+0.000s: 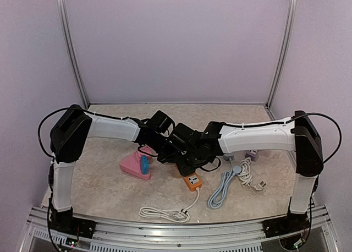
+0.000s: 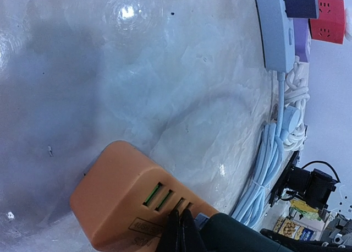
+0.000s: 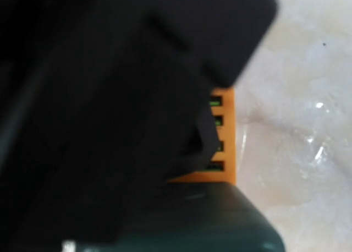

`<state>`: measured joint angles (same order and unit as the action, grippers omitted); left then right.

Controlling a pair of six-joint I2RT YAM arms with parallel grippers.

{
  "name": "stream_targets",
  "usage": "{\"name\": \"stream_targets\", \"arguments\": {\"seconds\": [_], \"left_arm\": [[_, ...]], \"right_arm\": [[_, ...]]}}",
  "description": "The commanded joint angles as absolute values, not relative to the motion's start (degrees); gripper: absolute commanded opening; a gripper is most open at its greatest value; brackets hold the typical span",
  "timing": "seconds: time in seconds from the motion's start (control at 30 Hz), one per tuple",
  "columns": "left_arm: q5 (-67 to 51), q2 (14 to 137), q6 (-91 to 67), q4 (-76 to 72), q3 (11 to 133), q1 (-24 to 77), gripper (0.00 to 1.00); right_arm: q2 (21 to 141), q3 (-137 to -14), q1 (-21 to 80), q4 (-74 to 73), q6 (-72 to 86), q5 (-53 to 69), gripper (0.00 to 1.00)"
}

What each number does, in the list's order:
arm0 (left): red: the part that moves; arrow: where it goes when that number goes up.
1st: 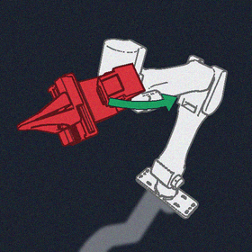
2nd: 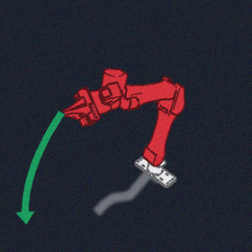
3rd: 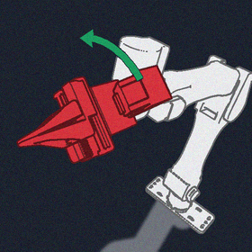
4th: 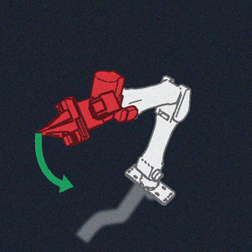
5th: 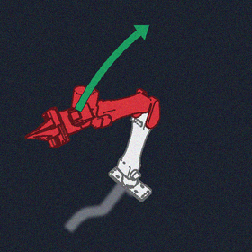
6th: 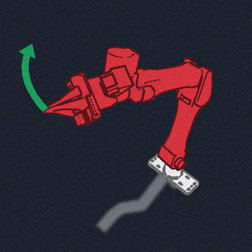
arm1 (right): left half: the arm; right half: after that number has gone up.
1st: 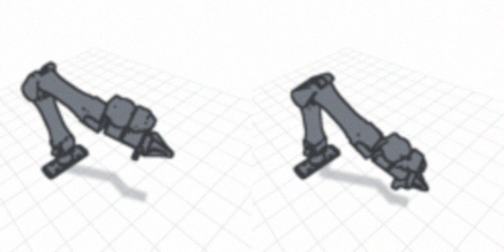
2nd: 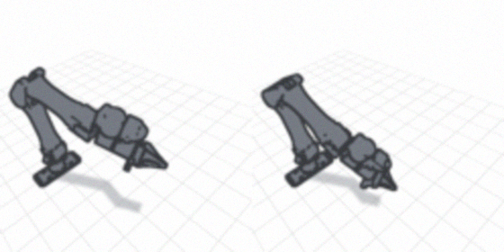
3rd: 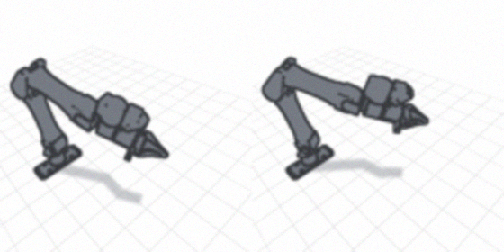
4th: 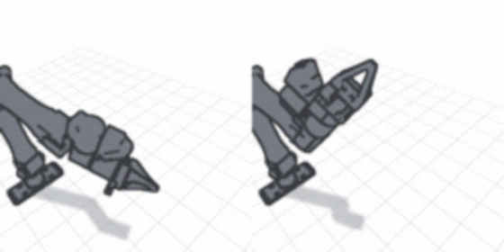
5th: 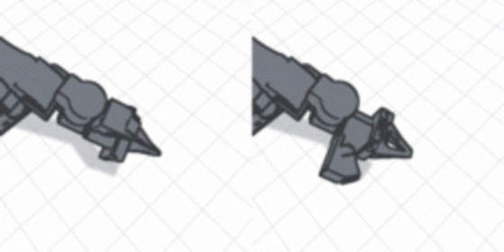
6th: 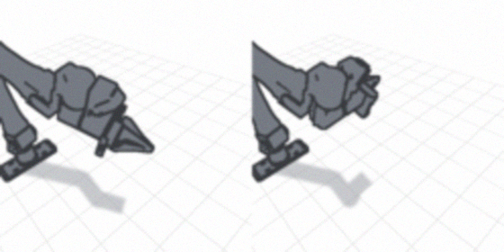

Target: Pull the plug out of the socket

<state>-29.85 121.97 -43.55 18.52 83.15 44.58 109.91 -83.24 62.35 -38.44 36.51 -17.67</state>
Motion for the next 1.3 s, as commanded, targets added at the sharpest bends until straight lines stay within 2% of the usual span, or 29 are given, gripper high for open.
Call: {"name": "stream_targets", "arguments": {"seconds": [0.0,0.3,0.57,0.87,1.0,1.13,1.27], "left_arm": [[-23.75,127.39,-42.23,28.65,77.26,45.99,0.0],[-22.76,128.71,-42.01,29.6,76.63,46.05,0.0],[-22.6,127.79,-41.92,30.21,77.56,45.52,0.0],[-21.74,125.06,-40.67,34.9,86.84,43.39,0.0],[-20.95,124.3,-39.36,37.48,94.05,43.2,0.0],[-18.21,123.05,-38.52,41.08,101.18,43.26,0.0],[-14.45,118.87,-38.27,42.51,100.28,42.2,0.01]], "right_arm": [[109.42,-87.58,61.95,-40.52,38.16,-20.98,0.1],[108.51,-89.66,61.48,-41.48,37.88,-19.71,0.1],[104.59,-86.14,61.32,-43.84,38.67,-20.01,0.1],[96.56,-81.84,57.66,-43.03,38.02,-19.51,0.11],[95.55,-80.61,54.19,-36.55,36.12,-16.95,0.1],[99.37,-85.06,50.39,-30.94,33.36,-14.3,0.1],[103.52,-88.82,46.82,-26.04,31.1,-8.56,0.1]]}}
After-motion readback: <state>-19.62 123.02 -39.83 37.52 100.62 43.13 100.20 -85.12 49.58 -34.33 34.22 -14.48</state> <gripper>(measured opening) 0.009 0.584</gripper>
